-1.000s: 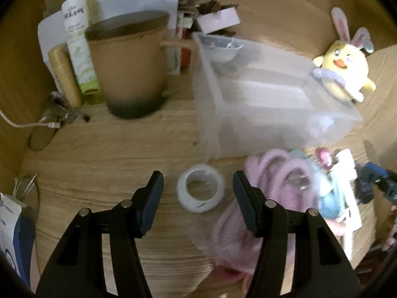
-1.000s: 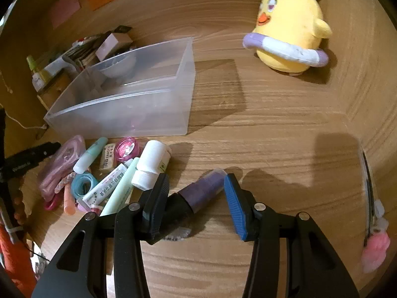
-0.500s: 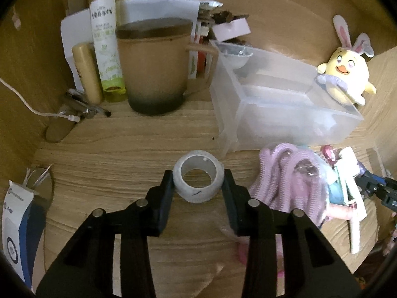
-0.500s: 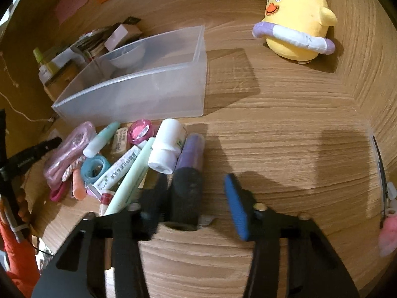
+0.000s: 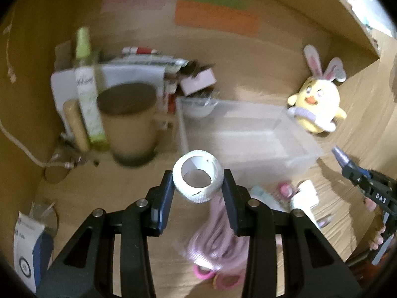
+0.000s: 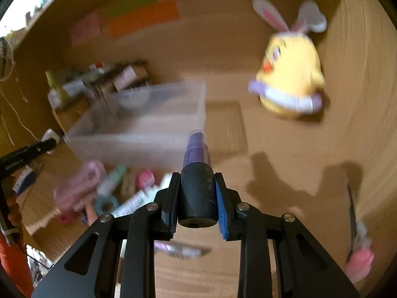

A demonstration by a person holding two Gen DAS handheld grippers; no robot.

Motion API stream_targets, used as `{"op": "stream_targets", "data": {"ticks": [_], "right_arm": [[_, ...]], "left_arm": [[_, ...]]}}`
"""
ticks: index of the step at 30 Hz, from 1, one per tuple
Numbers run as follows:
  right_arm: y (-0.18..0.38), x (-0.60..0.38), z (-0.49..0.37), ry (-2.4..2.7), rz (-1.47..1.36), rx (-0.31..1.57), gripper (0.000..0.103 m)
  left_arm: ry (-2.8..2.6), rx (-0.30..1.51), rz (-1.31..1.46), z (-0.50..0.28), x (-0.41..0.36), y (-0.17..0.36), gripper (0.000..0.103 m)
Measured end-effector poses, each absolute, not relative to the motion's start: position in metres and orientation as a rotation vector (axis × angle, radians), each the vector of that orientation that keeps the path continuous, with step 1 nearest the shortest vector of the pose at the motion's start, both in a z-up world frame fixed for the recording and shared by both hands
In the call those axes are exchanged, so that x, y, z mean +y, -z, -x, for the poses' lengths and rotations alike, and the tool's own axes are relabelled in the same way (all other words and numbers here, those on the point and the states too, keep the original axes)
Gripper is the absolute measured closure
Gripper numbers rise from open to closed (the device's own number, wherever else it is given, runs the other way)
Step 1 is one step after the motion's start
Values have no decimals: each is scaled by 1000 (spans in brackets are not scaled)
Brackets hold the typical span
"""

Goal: Organize objects
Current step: 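Carry tape roll and bottle into the clear box and open both tools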

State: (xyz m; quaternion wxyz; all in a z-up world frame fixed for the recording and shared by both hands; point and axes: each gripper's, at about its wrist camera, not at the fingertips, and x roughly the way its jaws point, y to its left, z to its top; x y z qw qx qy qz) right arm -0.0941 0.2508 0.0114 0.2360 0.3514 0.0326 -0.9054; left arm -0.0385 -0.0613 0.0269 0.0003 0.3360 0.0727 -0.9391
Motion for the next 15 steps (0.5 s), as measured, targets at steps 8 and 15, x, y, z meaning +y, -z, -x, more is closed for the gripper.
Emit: {"op": "stream_targets", "data": {"ticks": [8,15], "right_arm": [[-51,222,120,2472,-787,119,80],[-40,196,153,2371,-855,142,80]], "left_arm": [[2993,192,-1044,70,-49,-46,65],[2977,183,-1202,110,-42,-32,65]]}}
